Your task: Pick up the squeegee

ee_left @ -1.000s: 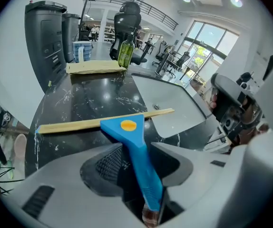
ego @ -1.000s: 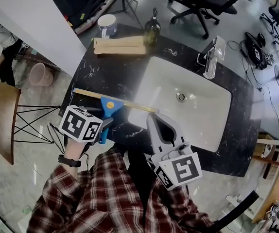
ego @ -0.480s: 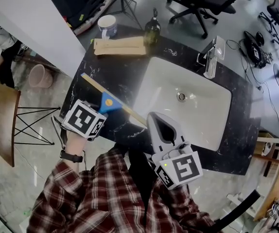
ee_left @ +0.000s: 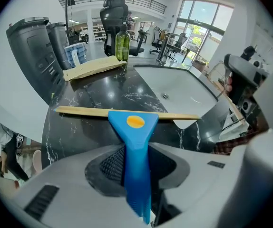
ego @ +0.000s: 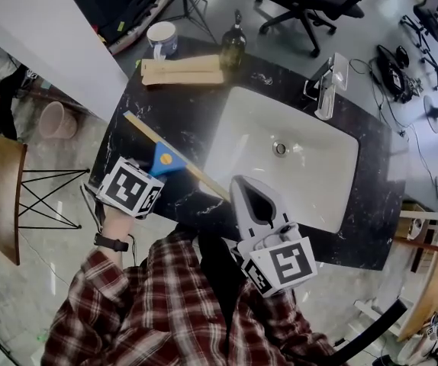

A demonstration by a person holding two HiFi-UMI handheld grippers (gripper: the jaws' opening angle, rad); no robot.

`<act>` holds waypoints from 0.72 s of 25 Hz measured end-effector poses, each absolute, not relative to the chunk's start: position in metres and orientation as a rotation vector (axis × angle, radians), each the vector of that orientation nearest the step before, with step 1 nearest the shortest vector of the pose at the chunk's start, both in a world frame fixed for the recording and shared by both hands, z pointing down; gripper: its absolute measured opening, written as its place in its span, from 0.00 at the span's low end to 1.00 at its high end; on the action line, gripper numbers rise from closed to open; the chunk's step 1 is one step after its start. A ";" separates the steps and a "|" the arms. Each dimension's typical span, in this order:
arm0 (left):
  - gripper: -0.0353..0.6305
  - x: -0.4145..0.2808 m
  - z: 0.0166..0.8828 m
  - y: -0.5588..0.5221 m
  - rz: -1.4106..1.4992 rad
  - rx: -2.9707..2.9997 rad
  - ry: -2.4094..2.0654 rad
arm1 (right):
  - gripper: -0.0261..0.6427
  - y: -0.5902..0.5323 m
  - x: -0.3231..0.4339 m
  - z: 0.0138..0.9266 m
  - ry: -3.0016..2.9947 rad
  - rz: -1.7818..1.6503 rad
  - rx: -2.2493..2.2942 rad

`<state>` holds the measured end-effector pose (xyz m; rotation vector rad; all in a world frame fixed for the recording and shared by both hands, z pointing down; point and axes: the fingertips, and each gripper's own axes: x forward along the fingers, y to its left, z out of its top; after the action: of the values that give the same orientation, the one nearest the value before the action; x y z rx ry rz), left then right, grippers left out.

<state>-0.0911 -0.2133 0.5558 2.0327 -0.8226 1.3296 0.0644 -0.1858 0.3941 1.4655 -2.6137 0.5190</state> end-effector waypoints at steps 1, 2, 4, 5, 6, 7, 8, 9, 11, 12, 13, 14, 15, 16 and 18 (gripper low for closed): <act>0.25 -0.090 0.555 -0.213 1.312 2.049 -0.832 | 0.06 -0.185 0.064 0.393 -2.614 0.516 1.464; 0.25 -0.090 0.554 -0.213 1.291 2.069 -0.844 | 0.06 -0.185 0.063 0.392 -2.614 0.512 1.461; 0.25 -0.090 0.553 -0.212 1.240 2.108 -0.871 | 0.06 -0.184 0.063 0.389 -2.613 0.499 1.456; 0.25 -0.090 0.552 -0.211 1.216 2.125 -0.881 | 0.06 -0.183 0.063 0.387 -2.610 0.491 1.454; 0.25 -0.091 0.552 -0.211 1.194 2.141 -0.888 | 0.06 -0.183 0.063 0.385 -2.607 0.482 1.455; 0.25 -0.091 0.551 -0.211 1.171 2.156 -0.893 | 0.06 -0.182 0.063 0.383 -2.602 0.472 1.458; 0.25 -0.091 0.549 -0.211 1.143 2.169 -0.900 | 0.06 -0.182 0.064 0.381 -2.597 0.462 1.462; 0.25 -0.091 0.546 -0.213 1.107 2.182 -0.910 | 0.06 -0.182 0.065 0.379 -2.591 0.451 1.466; 0.25 -0.088 0.535 -0.219 1.017 2.216 -0.930 | 0.06 -0.181 0.068 0.373 -2.582 0.426 1.474; 0.25 -0.087 0.527 -0.223 0.965 2.235 -0.940 | 0.06 -0.181 0.068 0.370 -2.578 0.413 1.478; 0.25 -0.086 0.518 -0.227 0.907 2.256 -0.953 | 0.06 -0.181 0.069 0.366 -2.574 0.400 1.483; 0.25 -0.085 0.507 -0.232 0.844 2.278 -0.968 | 0.06 -0.181 0.070 0.363 -2.569 0.387 1.491; 0.25 -0.084 0.496 -0.237 0.777 2.302 -0.984 | 0.06 -0.180 0.071 0.359 -2.564 0.374 1.501; 0.25 -0.083 0.485 -0.243 0.710 2.328 -0.998 | 0.06 -0.180 0.073 0.355 -2.559 0.360 1.514; 0.25 -0.083 0.462 -0.253 0.585 2.373 -1.026 | 0.06 -0.180 0.078 0.347 -2.546 0.329 1.544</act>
<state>-0.0830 -0.2525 0.4623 2.3726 -1.0261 0.5853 0.0781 -0.1804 0.3471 1.5442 -2.5462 0.3292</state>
